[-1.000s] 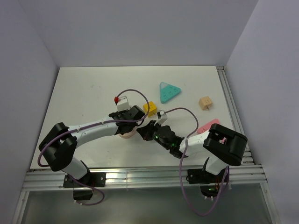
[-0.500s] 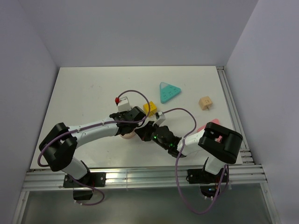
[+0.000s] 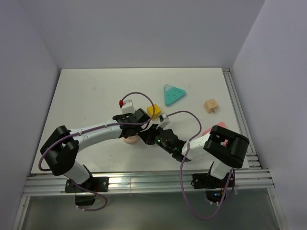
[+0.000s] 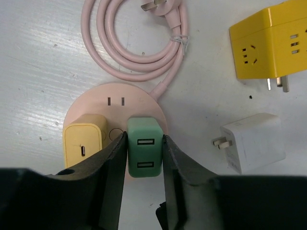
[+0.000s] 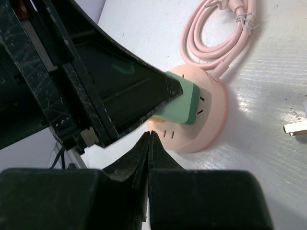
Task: Insert the plug
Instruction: Insert the plug into the socket.
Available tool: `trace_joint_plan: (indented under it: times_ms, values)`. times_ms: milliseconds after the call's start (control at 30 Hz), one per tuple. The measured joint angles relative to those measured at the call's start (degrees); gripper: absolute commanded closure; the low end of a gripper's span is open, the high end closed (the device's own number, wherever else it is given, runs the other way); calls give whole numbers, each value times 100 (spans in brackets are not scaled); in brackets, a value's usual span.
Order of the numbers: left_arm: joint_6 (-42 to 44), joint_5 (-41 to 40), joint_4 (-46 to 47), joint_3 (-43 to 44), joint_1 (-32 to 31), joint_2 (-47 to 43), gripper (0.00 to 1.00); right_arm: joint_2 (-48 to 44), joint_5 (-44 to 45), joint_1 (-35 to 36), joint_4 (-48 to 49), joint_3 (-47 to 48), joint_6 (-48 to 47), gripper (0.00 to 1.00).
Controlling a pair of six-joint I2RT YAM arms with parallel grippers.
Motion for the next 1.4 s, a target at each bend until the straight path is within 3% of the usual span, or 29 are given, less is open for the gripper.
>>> trace_joint_plan:
  times_ms: [267, 900, 1267, 1400]
  values:
    - [9, 319, -533, 28, 33, 190, 37, -2, -28, 37, -282, 0, -46, 100]
    - [426, 678, -909, 468, 146, 50, 27, -227, -42, 37, -271, -2, -83, 100]
    - [592, 750, -1399, 671, 407, -625, 23, -299, -164, 37, -264, 46, -149, 100]
    - [627, 769, -1491, 669, 551, -1012, 21, -160, -505, 37, -509, 503, -234, 100]
